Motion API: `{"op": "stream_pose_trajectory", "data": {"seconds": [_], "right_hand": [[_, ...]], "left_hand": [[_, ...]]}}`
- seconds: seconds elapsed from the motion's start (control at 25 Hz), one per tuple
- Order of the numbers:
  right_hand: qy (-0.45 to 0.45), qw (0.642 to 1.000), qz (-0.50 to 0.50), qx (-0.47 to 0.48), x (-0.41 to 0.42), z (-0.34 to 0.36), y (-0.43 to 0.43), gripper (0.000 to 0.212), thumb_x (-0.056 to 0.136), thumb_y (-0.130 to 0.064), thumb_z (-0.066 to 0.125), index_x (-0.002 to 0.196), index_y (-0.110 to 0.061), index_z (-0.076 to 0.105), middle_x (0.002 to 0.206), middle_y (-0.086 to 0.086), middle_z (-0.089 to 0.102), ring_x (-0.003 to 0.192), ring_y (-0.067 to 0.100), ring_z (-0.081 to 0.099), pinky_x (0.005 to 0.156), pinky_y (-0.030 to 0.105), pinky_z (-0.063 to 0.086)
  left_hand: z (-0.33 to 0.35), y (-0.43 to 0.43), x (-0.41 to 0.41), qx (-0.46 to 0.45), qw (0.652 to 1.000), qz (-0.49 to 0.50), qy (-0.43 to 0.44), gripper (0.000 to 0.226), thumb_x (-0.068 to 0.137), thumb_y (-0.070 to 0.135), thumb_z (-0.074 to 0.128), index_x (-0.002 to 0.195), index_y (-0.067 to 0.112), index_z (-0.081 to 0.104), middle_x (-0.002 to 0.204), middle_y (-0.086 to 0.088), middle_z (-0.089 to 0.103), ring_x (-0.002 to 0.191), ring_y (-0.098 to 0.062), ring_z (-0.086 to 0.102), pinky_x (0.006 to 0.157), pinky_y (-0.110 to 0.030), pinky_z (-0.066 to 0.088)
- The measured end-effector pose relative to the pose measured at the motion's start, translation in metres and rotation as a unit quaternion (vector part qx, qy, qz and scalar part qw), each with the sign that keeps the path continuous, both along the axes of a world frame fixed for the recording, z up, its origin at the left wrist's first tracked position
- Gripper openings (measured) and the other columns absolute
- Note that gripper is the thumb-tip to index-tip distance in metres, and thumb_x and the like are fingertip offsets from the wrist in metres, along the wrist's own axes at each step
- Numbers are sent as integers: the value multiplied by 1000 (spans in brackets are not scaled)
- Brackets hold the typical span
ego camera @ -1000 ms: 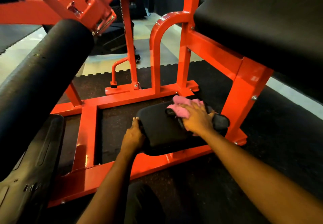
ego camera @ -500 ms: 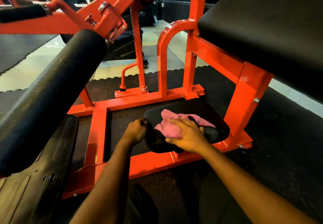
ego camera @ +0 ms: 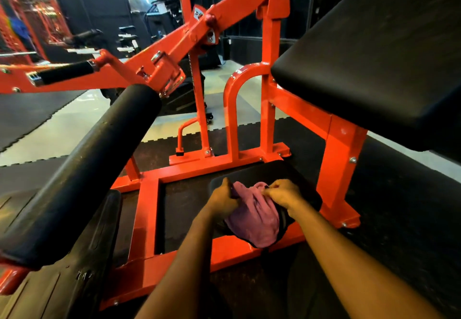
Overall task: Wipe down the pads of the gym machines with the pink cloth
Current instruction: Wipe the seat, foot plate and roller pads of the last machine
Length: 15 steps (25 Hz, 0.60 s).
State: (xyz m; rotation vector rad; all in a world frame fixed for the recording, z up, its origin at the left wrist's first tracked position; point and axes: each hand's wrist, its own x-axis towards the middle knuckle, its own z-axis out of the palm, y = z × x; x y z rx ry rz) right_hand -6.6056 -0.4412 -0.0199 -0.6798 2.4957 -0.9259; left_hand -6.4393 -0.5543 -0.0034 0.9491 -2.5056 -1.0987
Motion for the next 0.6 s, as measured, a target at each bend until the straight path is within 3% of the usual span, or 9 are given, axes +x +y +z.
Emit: {"op": "stream_pose_trajectory", "data": {"seconds": [0.12, 0.2, 0.24, 0.36, 0.48, 0.6], "right_hand": [[4, 994, -3, -106, 6, 19, 3, 19, 81, -24, 77, 67, -21, 64, 89, 7, 73, 88, 28, 67, 77, 35, 53], [-4, 975, 26, -220, 7, 53, 4, 18, 86, -11, 72, 73, -21, 64, 84, 3, 69, 82, 19, 62, 76, 31, 48], [-3, 966, 39, -254, 5, 74, 4, 18, 88, -8, 69, 76, -20, 63, 84, 3, 67, 80, 16, 59, 75, 30, 46], [-5, 965, 72, -253, -5, 132, 15, 21, 87, -2, 58, 73, -17, 59, 74, 3, 61, 74, 18, 53, 65, 31, 42], [-19, 974, 132, -182, -13, 172, 35, 17, 76, -4, 51, 71, -15, 63, 62, -5, 63, 66, 19, 52, 56, 26, 34], [-25, 956, 159, -246, -17, 195, 32, 35, 84, 4, 52, 111, -15, 65, 105, 1, 65, 90, 10, 57, 67, 18, 46]], "left_hand": [[21, -6, 3, 86, 994, -17, 63, 21, 87, 6, 62, 93, 15, 44, 84, -1, 54, 82, -18, 50, 71, -32, 39], [48, -11, 5, 154, 978, 29, 138, 7, 97, 9, 53, 95, 13, 47, 77, -3, 51, 72, -16, 46, 64, -32, 39], [62, -16, 6, 144, 974, 49, 166, 4, 101, 14, 52, 101, 11, 50, 78, -3, 53, 71, -15, 47, 63, -30, 39], [106, -34, 6, -15, 976, 65, 206, 20, 94, 13, 62, 112, 17, 55, 84, 4, 64, 77, -14, 61, 69, -30, 47], [164, -42, -6, -103, 972, -50, 206, 44, 80, -1, 49, 96, 39, 55, 77, 7, 64, 72, -14, 62, 66, -31, 46], [212, -46, -30, -168, 954, -191, 157, 52, 72, -2, 41, 93, 45, 52, 79, 2, 63, 76, -20, 60, 73, -40, 48]]}}
